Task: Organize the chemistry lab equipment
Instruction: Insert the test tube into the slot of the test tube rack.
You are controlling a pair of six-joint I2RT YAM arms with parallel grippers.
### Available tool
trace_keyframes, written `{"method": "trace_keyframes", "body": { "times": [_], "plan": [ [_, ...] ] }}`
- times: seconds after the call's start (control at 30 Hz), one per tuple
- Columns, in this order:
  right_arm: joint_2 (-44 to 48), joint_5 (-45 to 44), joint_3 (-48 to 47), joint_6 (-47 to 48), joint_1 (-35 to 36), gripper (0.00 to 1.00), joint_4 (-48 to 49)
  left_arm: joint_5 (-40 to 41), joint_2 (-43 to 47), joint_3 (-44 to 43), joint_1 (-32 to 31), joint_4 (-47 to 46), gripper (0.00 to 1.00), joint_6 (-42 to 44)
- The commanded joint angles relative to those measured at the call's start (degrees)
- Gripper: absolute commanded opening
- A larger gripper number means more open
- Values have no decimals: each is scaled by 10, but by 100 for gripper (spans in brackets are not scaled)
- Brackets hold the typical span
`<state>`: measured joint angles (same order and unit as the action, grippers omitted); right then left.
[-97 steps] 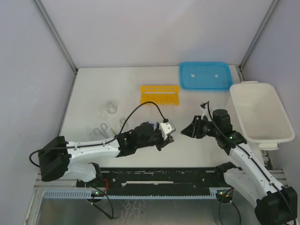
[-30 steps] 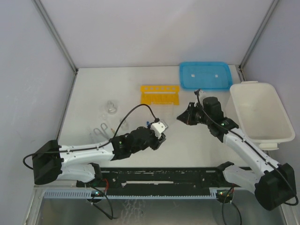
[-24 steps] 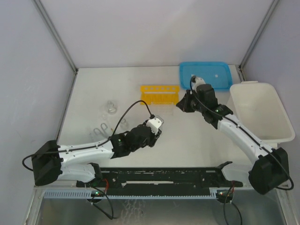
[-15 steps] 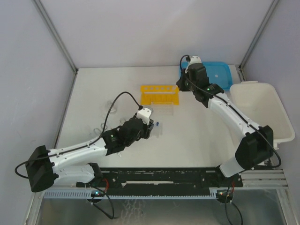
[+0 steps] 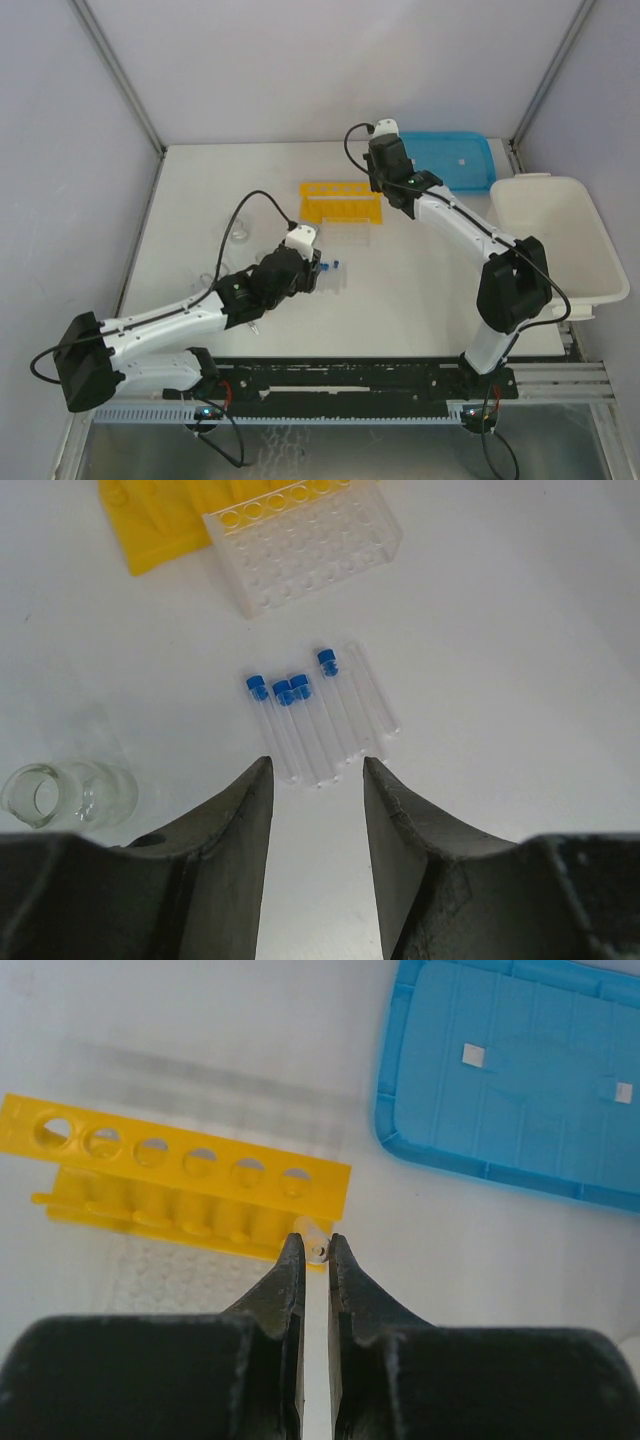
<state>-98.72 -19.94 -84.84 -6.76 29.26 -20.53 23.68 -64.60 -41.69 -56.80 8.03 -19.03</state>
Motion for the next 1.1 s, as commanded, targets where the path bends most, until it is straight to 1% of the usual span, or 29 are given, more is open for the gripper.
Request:
{"method": "trace_keyframes", "body": {
  "times": [0.0, 0.2, 0.5, 1.07],
  "plan": [
    [1, -11, -22, 13, -7, 0, 16, -1, 17, -3, 9, -18, 45, -14],
    [-20, 20, -22, 1, -15, 0, 22, -12, 9, 1, 13, -24, 44, -18],
    [-32, 39, -16, -15, -15, 0, 25, -14, 4, 3, 16, -24, 43, -19],
    [-41, 43, -13, -23, -14, 0, 22, -19, -2, 6, 19, -24, 43, -21]
  ]
}}
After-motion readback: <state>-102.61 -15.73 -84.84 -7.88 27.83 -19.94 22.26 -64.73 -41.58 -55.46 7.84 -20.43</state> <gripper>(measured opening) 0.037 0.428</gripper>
